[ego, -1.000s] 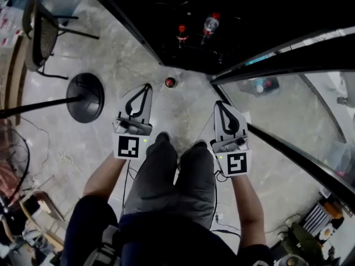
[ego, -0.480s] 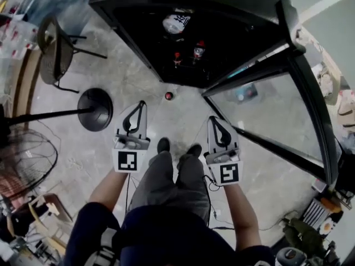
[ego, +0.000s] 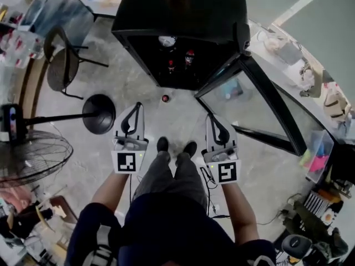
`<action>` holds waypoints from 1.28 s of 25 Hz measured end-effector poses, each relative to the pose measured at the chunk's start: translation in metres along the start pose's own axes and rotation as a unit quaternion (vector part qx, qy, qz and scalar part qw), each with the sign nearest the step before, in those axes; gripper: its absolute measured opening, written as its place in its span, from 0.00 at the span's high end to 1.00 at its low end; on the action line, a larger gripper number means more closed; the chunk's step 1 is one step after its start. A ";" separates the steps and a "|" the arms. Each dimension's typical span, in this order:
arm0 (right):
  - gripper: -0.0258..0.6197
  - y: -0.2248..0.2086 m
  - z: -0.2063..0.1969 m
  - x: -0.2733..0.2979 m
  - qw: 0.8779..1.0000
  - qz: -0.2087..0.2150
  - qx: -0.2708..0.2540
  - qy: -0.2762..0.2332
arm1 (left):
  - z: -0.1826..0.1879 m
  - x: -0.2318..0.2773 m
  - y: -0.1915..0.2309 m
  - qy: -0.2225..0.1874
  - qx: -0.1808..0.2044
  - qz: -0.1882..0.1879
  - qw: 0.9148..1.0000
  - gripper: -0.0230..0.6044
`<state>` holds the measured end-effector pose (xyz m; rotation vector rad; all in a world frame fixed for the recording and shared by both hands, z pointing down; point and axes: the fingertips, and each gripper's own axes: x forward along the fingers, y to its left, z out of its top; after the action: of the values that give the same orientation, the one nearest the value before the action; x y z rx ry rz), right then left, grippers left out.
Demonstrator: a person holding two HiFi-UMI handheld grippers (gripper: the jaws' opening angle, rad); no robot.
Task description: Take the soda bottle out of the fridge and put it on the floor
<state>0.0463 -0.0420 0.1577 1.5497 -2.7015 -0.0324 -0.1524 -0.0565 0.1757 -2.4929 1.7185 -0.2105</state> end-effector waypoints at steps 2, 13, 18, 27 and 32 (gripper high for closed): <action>0.93 0.000 0.019 -0.005 1.000 -0.001 -0.003 -0.001 | 0.023 -0.003 0.000 -0.011 -0.009 0.001 1.000 0.93; 0.93 0.002 0.099 -0.040 0.999 -0.032 0.001 -0.030 | 0.103 -0.034 0.009 -0.054 -0.018 0.006 0.998 0.93; 0.93 -0.004 0.117 -0.057 0.998 -0.057 0.002 -0.020 | 0.118 -0.049 0.009 -0.061 -0.017 0.009 0.998 0.93; 0.93 -0.004 0.122 -0.073 0.995 -0.098 -0.011 0.002 | 0.124 -0.069 0.017 -0.060 -0.029 0.023 0.998 0.93; 0.93 -0.005 0.129 -0.081 0.994 -0.104 -0.025 0.003 | 0.125 -0.077 0.015 -0.055 -0.031 0.020 0.998 0.93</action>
<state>0.0872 0.0260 0.0273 1.8054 -2.5010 -0.0988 -0.1717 0.0114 0.0456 -2.4589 1.7545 -0.0171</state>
